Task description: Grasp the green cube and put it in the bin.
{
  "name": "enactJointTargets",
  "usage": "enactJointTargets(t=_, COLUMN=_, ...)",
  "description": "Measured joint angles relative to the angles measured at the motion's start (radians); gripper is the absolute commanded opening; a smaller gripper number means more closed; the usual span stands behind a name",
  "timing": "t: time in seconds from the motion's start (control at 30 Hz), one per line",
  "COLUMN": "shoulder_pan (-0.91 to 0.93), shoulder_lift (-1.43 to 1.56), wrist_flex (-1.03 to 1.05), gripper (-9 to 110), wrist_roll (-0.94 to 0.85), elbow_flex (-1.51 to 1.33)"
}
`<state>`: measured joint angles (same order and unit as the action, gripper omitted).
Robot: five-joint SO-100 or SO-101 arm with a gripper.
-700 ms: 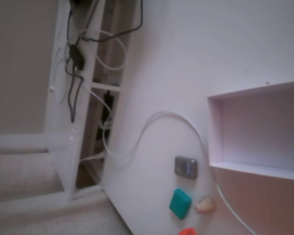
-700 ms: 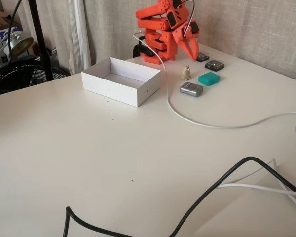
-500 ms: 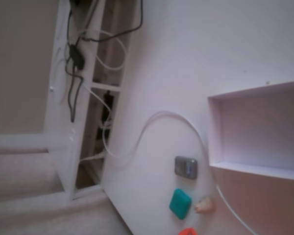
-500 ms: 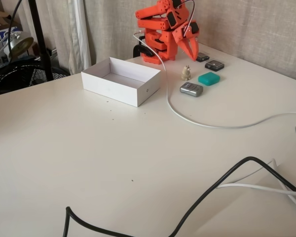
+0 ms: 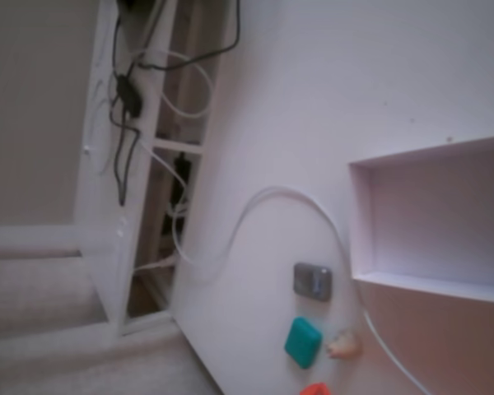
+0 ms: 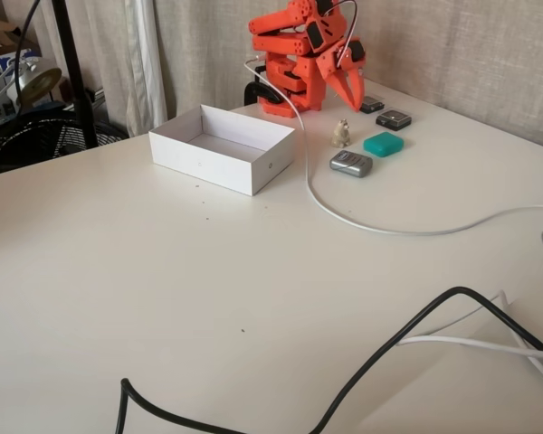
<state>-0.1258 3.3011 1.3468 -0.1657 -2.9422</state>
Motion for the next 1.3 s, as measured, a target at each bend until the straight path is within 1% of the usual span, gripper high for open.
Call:
enactJointTargets(t=1.13, shoulder_pan=0.0, shoulder_lift=0.0, wrist_flex=0.0, gripper=-8, wrist_roll=-0.005, elbow_flex=0.0)
enactJointTargets(t=1.17, shoulder_pan=-0.012, shoulder_lift=0.0, wrist_flex=0.0, gripper=-8, wrist_roll=-0.008, elbow_flex=0.0)
enactJointTargets(t=1.2, shoulder_pan=-0.028, shoulder_lift=0.0, wrist_flex=0.0, gripper=-3, wrist_roll=-0.02, elbow_flex=0.0)
enactJointTargets(t=1.3, shoulder_pan=-0.032, shoulder_lift=-0.031, wrist_flex=-0.043, gripper=-3, wrist_roll=-0.041, elbow_flex=0.0)
